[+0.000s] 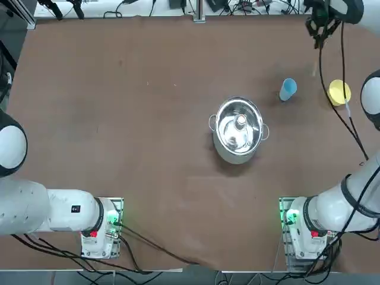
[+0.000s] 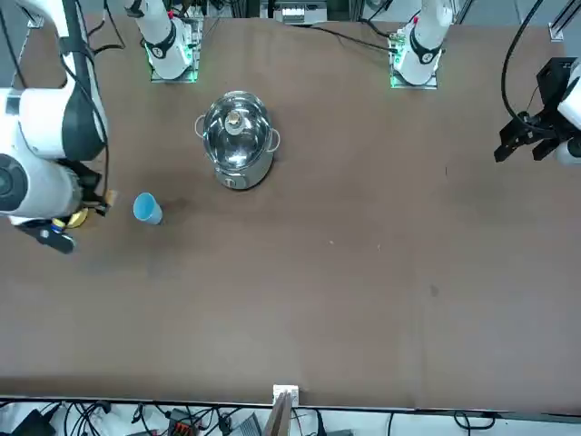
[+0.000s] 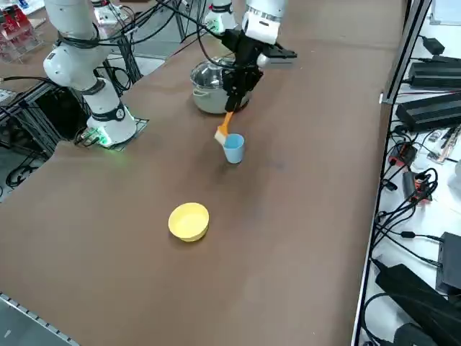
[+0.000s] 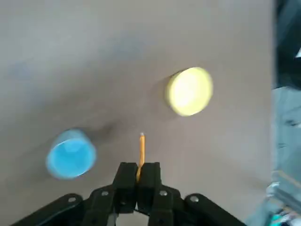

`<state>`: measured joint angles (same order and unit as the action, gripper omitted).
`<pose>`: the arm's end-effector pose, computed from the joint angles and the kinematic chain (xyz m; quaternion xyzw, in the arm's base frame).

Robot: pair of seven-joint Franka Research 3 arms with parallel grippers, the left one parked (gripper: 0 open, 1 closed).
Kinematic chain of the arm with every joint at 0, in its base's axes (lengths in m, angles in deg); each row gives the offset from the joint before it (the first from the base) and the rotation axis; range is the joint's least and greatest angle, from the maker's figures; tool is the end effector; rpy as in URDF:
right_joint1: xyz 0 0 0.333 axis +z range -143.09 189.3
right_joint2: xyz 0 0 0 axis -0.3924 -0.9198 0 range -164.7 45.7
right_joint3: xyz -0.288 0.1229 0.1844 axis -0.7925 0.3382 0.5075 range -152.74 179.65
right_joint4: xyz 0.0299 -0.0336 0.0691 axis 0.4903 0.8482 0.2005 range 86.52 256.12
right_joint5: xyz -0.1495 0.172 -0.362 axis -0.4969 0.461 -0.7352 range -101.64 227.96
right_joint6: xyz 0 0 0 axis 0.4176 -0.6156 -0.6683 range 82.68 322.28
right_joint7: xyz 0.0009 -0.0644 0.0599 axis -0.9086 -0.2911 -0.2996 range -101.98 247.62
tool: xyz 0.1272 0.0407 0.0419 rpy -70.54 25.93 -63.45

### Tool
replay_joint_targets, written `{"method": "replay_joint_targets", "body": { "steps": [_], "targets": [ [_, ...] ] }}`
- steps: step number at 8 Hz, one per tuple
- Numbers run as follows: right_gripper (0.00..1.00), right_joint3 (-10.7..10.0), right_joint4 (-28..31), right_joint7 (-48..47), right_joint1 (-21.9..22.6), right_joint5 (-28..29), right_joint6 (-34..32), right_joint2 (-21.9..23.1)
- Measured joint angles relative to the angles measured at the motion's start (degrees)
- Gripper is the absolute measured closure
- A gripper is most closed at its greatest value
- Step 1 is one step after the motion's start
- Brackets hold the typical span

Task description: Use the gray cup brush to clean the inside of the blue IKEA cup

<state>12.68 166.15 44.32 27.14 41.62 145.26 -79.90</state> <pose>0.6722 -0.0133 0.4520 0.9503 -0.1885 -0.1041 0.2249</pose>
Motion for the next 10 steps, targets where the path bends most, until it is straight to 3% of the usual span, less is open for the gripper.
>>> {"method": "replay_joint_targets", "body": {
  "steps": [2,4,7,10],
  "targets": [
    [0.96,-0.2,1.4,0.3,-0.5,-8.8,0.6,-0.9],
    [0.96,-0.4,6.1,0.2,-2.4,-15.7,5.3,-1.6],
    [0.96,-0.8,14.8,-0.2,-7.0,-22.4,15.9,-1.5],
    [0.96,-0.7,20.6,-5.9,-8.4,-24.1,21.4,-1.8]
  ]
}}
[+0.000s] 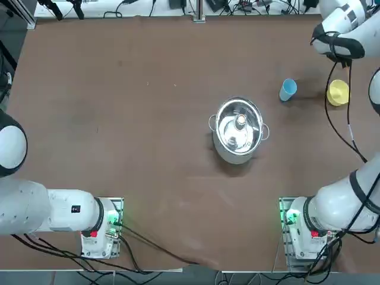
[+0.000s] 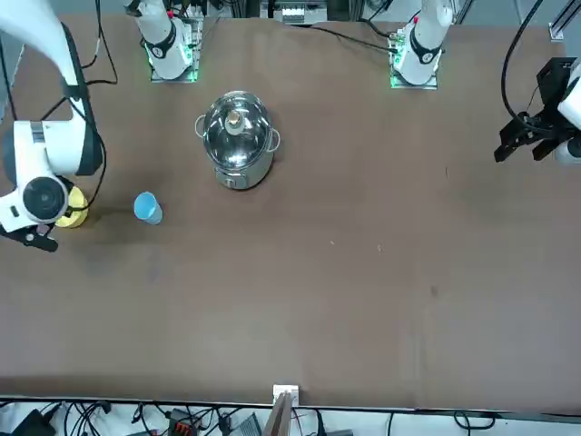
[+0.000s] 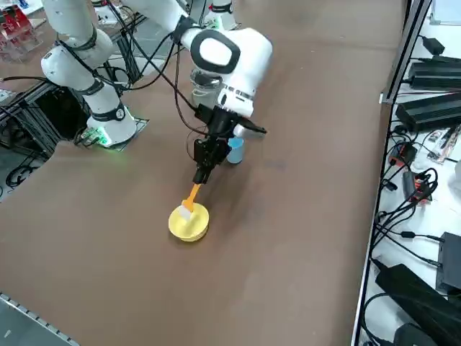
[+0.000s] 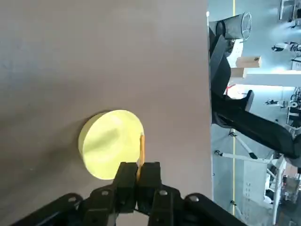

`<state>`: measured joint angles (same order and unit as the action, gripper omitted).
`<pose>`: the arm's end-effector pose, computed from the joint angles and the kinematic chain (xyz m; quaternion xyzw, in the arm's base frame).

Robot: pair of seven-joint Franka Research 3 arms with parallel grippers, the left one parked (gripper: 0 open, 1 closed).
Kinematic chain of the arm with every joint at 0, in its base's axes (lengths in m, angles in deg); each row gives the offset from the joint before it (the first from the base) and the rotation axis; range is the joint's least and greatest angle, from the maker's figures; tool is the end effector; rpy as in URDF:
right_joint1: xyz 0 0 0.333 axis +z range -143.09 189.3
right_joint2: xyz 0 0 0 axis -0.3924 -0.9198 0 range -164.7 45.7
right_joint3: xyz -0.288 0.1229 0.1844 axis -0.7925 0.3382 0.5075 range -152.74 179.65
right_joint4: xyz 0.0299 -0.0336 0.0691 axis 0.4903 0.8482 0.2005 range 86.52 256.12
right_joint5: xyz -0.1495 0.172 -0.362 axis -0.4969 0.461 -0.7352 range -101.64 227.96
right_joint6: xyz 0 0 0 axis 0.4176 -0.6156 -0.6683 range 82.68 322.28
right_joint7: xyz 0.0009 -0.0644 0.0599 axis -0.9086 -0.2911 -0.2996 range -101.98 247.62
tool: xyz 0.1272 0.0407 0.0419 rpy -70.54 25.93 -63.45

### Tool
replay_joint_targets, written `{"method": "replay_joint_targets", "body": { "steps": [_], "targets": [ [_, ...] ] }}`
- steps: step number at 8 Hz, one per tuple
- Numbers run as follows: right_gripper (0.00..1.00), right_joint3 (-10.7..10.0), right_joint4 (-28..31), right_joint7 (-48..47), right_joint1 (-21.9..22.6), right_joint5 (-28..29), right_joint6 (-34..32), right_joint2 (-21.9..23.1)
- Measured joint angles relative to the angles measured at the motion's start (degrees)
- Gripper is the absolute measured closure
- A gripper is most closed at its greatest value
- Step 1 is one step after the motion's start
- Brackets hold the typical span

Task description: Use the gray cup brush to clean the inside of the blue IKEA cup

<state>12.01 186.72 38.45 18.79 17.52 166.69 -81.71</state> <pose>0.6357 -0.1374 0.3009 0.9159 -0.1333 -0.0700 0.3721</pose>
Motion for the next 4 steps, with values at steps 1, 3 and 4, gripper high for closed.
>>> {"method": "replay_joint_targets", "body": {
  "steps": [1,3,4],
  "targets": [
    [0.96,0.3,1.4,-2.3,0.1,-0.8,0.5,-0.6],
    [0.96,0.5,3.0,-7.4,0.1,-4.8,0.8,-2.6],
    [0.96,0.6,3.3,-9.9,0.2,-6.5,1.1,-3.8]
  ]
}}
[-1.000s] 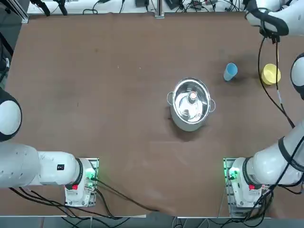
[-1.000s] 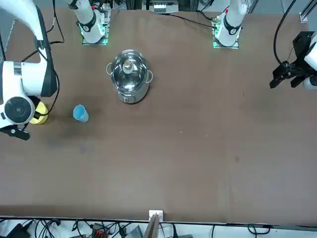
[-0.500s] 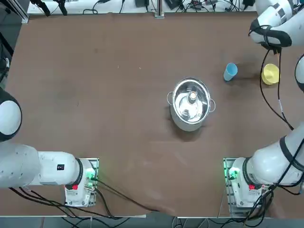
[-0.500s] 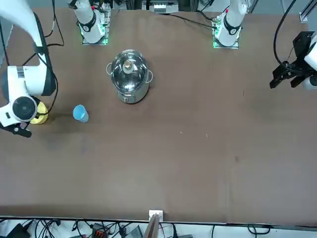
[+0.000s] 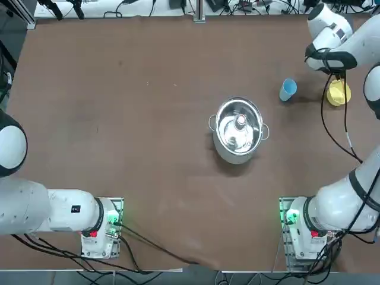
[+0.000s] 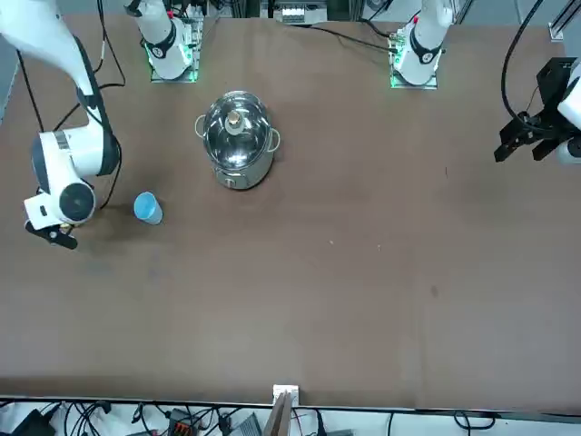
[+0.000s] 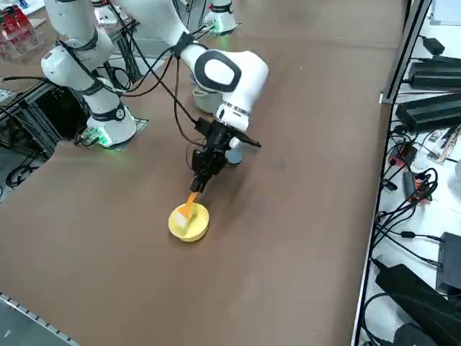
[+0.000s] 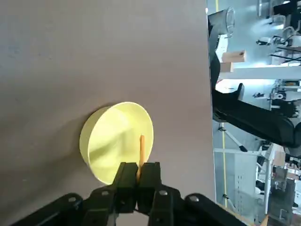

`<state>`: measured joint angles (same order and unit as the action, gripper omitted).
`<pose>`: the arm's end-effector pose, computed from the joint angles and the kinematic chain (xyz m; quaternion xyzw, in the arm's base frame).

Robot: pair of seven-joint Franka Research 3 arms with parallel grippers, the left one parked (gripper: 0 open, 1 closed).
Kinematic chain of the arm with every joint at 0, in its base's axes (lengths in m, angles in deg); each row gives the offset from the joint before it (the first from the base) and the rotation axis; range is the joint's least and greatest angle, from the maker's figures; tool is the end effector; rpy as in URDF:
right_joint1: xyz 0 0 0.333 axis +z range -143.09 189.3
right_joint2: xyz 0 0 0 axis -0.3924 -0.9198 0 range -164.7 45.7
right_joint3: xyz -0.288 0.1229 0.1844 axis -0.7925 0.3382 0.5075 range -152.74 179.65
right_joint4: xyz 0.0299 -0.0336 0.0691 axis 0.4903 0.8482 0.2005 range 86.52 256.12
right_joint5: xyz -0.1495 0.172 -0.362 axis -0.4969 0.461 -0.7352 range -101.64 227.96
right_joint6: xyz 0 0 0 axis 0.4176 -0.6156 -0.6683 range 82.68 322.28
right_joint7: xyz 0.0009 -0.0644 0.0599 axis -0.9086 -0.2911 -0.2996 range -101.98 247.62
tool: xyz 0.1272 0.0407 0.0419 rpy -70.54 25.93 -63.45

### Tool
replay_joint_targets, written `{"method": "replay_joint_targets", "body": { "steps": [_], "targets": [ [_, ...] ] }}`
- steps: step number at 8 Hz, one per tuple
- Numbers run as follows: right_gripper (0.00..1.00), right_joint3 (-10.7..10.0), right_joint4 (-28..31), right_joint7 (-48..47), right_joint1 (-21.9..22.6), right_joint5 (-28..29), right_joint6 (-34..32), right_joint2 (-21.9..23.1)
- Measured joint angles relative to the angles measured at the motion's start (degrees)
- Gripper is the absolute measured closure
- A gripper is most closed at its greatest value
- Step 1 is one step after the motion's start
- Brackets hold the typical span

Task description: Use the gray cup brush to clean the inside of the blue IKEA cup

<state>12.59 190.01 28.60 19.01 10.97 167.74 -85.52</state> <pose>0.6205 -0.1335 0.2408 0.8948 -0.1443 -0.0657 0.4174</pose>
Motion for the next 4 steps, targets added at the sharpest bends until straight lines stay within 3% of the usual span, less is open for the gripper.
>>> {"method": "replay_joint_targets", "body": {
  "steps": [4],
  "targets": [
    [0.96,0.1,0.0,-3.0,0.8,-2.7,0.3,-2.5]
  ]
}}
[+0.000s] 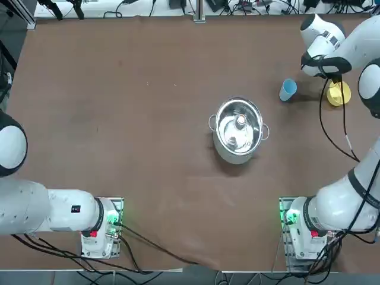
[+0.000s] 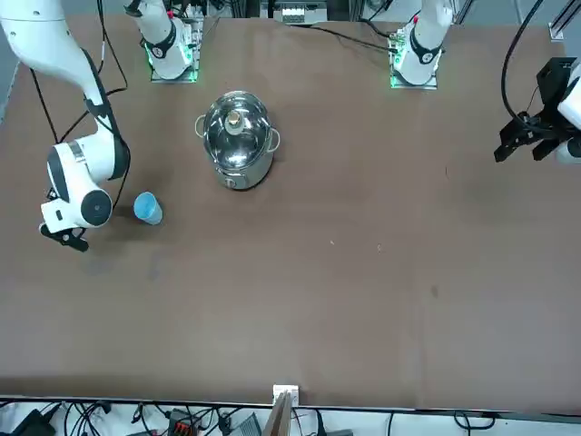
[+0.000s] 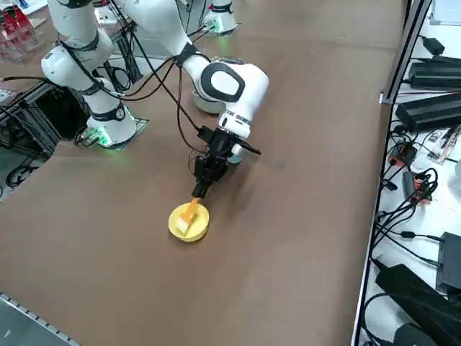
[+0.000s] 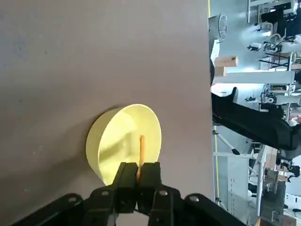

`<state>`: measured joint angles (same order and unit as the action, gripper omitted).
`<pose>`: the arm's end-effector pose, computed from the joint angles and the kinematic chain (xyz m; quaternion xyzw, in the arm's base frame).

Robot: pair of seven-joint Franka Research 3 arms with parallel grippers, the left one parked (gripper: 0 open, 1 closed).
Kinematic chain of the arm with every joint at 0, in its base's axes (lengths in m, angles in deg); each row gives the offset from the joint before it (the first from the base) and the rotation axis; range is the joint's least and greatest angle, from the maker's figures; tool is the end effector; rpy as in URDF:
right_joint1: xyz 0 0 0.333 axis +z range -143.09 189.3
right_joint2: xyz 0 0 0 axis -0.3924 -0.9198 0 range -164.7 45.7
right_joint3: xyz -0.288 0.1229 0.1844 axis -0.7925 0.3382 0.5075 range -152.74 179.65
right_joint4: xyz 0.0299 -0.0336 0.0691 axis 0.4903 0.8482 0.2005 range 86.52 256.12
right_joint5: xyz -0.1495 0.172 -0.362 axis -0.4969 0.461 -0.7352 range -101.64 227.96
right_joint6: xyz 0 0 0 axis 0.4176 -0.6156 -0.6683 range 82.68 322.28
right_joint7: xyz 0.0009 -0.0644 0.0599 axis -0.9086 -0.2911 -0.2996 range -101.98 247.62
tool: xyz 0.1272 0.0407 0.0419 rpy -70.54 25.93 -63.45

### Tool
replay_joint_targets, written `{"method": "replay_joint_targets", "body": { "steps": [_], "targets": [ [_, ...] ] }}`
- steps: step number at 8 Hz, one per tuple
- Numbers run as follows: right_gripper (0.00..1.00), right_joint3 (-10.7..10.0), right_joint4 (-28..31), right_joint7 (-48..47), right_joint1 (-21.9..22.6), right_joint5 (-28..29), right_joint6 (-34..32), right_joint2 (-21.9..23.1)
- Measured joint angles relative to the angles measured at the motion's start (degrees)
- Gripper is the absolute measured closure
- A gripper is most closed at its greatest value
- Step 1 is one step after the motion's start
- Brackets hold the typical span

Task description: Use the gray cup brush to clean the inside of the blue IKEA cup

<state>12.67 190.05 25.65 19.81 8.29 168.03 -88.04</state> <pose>0.6209 -0.1262 0.2153 0.8881 -0.1353 -0.0614 0.4350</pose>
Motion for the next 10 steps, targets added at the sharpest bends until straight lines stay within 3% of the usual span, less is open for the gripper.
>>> {"method": "replay_joint_targets", "body": {
  "steps": [3,5,6,9,10],
  "targets": [
    [0.93,0.0,0.0,-1.9,0.0,-2.6,0.0,-1.7],
    [0.74,0.0,-0.1,-2.4,0.0,-2.8,0.0,-2.1],
    [0.7,0.0,-0.3,-2.4,0.0,-2.8,0.0,-2.1],
    [0.16,0.3,-0.9,-2.4,0.0,-2.3,0.2,-2.0],
    [0.01,0.8,-1.2,-2.2,0.0,0.4,0.4,-1.7]
  ]
}}
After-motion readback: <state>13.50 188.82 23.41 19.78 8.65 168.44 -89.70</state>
